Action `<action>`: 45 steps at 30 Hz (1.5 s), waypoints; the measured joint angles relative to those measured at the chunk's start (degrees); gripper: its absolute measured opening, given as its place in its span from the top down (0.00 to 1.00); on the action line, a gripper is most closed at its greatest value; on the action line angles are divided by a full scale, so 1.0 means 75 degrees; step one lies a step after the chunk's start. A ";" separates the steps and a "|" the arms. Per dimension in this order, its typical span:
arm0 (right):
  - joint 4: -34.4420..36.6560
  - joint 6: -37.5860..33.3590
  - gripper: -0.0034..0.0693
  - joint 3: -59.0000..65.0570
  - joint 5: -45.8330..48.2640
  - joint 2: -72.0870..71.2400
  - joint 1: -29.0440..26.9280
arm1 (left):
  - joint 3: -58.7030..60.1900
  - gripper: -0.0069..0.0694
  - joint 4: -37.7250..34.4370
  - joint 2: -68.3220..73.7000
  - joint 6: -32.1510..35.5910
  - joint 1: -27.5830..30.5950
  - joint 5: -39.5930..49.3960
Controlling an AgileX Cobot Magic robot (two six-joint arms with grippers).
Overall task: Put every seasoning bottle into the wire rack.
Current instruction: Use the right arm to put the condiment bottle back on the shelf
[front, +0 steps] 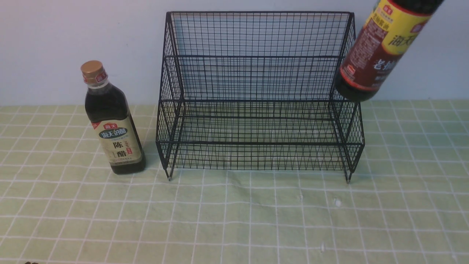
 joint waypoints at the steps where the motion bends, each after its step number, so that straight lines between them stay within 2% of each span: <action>1: 0.0092 -0.0073 0.57 -0.0082 -0.0021 0.0120 0.0000 | 0.0000 0.92 0.0000 0.0000 0.0000 0.0000 0.0000; 16: 0.0264 -0.0229 0.57 -0.0538 -0.1327 0.1939 0.0042 | 0.0000 0.92 0.0000 0.0000 0.0000 0.0000 0.0000; 26: 0.0147 -0.0822 0.57 -0.0538 -0.1687 0.2804 0.0883 | 0.0000 0.92 0.0000 0.0000 0.0000 0.0000 0.0000; 37: -0.1227 -0.0992 0.57 -0.0538 -0.1688 0.3476 0.1415 | 0.0000 0.92 0.0000 0.0000 0.0000 0.0000 0.0000; 45: -0.1365 -0.0976 0.57 -0.0538 -0.1688 0.3576 0.1523 | 0.0000 0.92 0.0000 0.0000 0.0000 0.0000 0.0000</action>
